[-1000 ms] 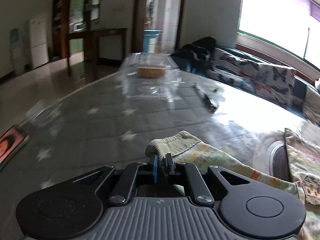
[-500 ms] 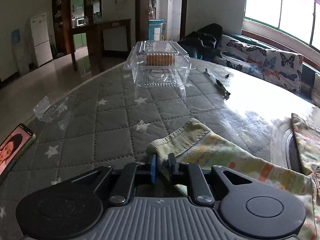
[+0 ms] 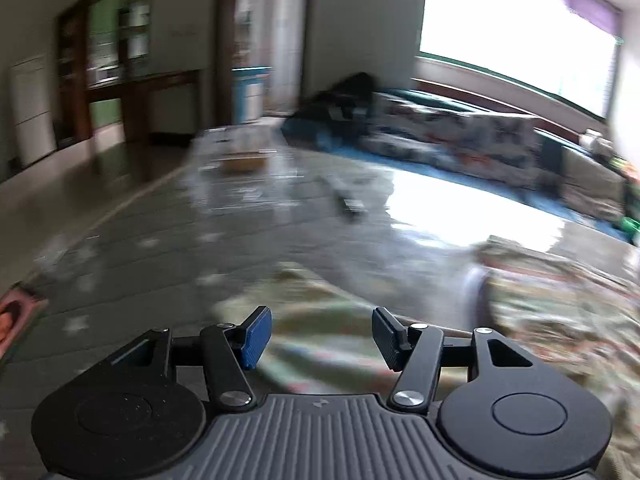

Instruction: Fold clothes

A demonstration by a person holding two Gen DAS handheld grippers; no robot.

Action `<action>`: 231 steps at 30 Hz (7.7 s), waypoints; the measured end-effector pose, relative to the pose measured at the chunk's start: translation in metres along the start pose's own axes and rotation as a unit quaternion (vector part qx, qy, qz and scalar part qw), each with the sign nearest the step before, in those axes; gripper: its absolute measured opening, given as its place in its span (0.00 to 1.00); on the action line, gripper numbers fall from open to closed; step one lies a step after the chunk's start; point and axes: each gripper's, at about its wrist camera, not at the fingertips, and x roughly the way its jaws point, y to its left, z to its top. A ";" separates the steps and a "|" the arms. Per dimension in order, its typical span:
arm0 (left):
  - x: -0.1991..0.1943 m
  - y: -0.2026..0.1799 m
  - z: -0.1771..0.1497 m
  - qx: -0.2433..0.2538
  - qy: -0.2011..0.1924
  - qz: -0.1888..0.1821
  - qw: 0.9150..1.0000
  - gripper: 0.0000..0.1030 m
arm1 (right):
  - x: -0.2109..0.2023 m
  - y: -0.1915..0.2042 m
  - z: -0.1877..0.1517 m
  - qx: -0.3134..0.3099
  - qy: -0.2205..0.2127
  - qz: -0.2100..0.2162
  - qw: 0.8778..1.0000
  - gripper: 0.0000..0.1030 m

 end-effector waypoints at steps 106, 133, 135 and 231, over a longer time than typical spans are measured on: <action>-0.015 -0.134 -0.040 0.166 0.095 -0.417 0.889 0.20 | -0.035 0.173 -0.041 -0.170 0.063 0.293 0.939 0.12; 0.012 -0.172 -0.064 0.174 0.126 -0.406 0.888 0.39 | 0.087 0.047 0.068 -0.004 0.021 0.091 0.996 0.24; 0.012 -0.173 -0.064 0.173 0.127 -0.407 0.888 0.40 | 0.106 0.039 0.077 0.016 0.029 0.085 0.996 0.24; -0.002 -0.198 -0.052 0.167 0.070 -0.296 0.938 1.00 | -0.031 -0.111 -0.062 0.158 -0.021 -0.079 0.984 0.09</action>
